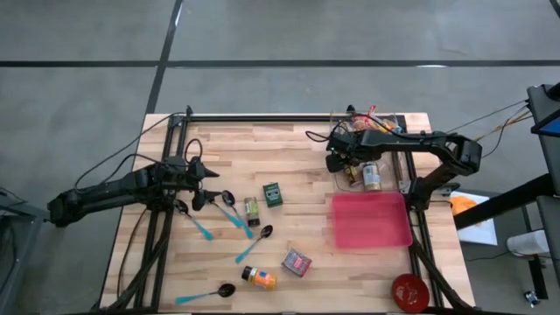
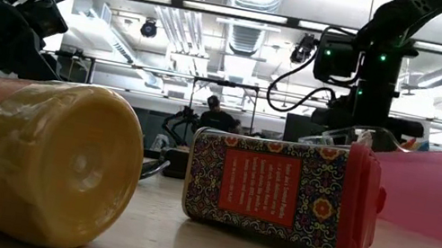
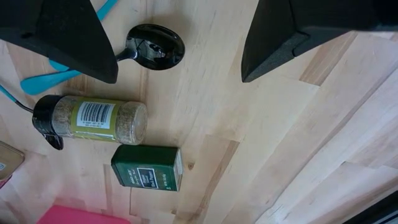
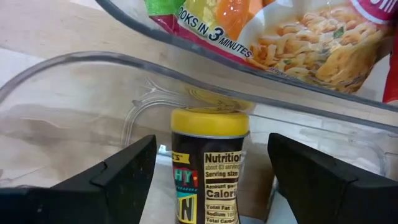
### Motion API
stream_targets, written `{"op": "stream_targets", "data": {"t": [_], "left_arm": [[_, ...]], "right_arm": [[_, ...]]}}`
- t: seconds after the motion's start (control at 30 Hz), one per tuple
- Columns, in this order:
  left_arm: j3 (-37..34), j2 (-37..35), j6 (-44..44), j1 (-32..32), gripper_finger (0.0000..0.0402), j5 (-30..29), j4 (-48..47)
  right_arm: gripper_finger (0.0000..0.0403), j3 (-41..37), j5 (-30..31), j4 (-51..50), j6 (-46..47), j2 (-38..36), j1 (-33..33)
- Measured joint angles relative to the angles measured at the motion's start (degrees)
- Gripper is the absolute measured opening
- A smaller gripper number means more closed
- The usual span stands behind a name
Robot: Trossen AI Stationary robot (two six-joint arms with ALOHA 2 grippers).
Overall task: Pick & Place Food Item
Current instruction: Put the black and green seasoning can into the bottom transparent bin
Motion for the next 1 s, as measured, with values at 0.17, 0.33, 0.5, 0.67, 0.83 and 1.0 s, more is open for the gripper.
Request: {"op": "stream_targets", "data": {"t": [0.17, 0.33, 0.5, 0.67, 0.83, 1.0], "left_arm": [[0.0, 0.0, 0.0, 0.0, 0.0345, 0.0, 0.0], [0.0, 0.0, 0.0, 0.0, 0.0345, 0.0, 0.0], [0.0, 0.0, 0.0, 0.0, 0.0345, 0.0, 0.0], [0.0, 0.0, 0.0, 0.0, 0.0345, 0.0, 0.0], [0.0, 0.0, 0.0, 0.0, 0.0345, 0.0, 0.0], [0.0, 0.0, 0.0, 0.0, 0.0345, 0.0, 0.0]], "right_arm": [[0.0307, 0.0, 0.5, 0.0, 0.0, -0.6, 0.0], [0.0307, 0.0, 0.5, -0.1, 0.0, -4.2, 0.3], [0.0307, 0.0, 0.5, 0.0, -1.3, -11.4, 2.1], [0.0308, 0.0, 0.5, 2.0, -5.0, -18.7, 5.8], [0.0308, 0.0, 0.6, 6.3, -6.8, -22.8, 11.5], [0.0306, 0.0, 1.0, 13.3, -6.9, -21.8, 17.4]]}}
